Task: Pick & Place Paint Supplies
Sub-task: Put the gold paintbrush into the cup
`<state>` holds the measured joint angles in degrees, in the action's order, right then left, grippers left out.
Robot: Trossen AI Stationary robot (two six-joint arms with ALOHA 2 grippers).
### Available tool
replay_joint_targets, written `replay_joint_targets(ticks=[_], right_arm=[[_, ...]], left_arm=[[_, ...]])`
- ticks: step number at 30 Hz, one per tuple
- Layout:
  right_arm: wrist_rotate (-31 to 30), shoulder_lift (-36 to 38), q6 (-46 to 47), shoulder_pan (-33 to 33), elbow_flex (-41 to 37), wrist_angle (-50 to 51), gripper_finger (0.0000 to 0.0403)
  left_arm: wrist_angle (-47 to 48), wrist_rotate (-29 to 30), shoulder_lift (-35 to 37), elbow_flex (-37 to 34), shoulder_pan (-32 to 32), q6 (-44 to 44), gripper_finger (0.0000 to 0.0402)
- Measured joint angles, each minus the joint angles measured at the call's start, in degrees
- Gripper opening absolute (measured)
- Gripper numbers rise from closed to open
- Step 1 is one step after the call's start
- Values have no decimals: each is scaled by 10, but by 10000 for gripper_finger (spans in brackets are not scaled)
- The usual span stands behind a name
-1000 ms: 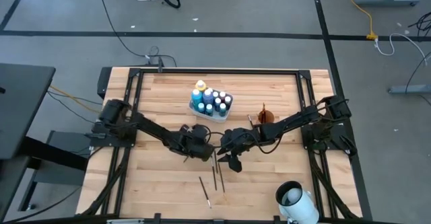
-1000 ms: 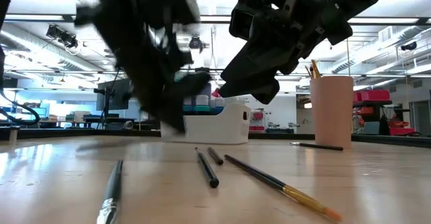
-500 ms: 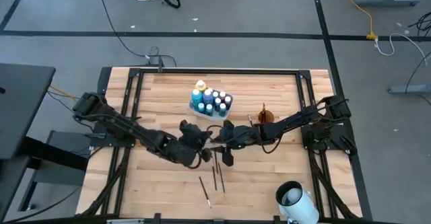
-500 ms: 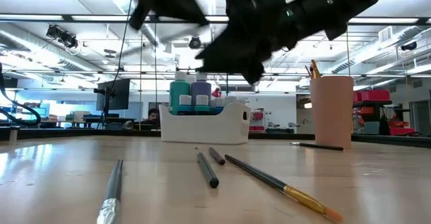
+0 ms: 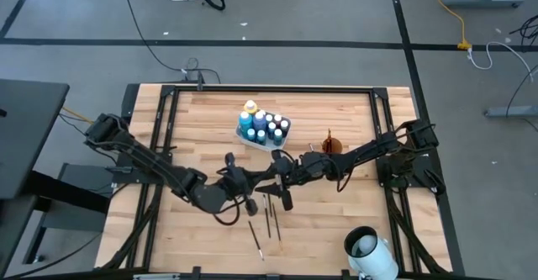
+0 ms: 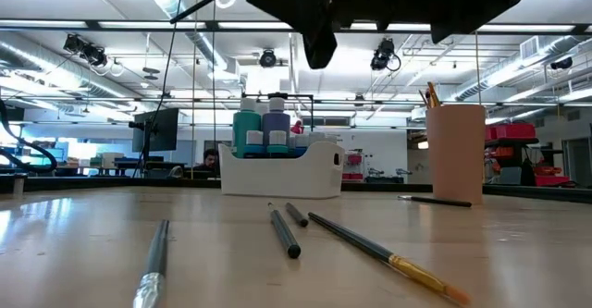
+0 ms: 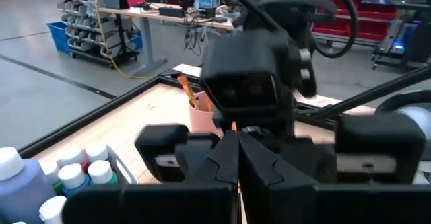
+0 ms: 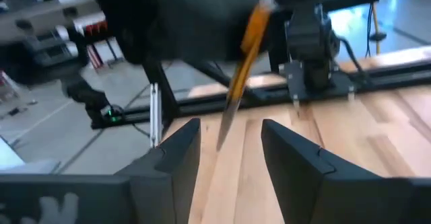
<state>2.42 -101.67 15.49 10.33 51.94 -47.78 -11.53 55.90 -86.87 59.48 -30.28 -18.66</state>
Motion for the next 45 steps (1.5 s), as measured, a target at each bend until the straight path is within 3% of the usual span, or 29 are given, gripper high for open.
replay_joint_targets(ticks=[10, 14, 20, 28, 39, 45], right_arm=[[0, 0, -1, -2, 0, -69, 157], [0, 0, -1, -2, 0, -60, 119], [14, 0, -11, -2, 0, -64, 17], [17, 4, -12, -2, 0, -41, 17], [-27, 122, -46, -2, 0, 217, 10], [-115, 252, -62, -2, 0, 440, 11]], left_arm=[[0, 0, 0, 0, -4, 9, 1], [-1, 3, 0, 0, -4, 14, 2], [-1, 5, 0, 0, -5, 14, 2], [1, 4, 0, 0, -14, 60, 10], [3, 13, 0, 0, -14, 75, 18], [9, 13, 0, 0, -14, 76, 29]])
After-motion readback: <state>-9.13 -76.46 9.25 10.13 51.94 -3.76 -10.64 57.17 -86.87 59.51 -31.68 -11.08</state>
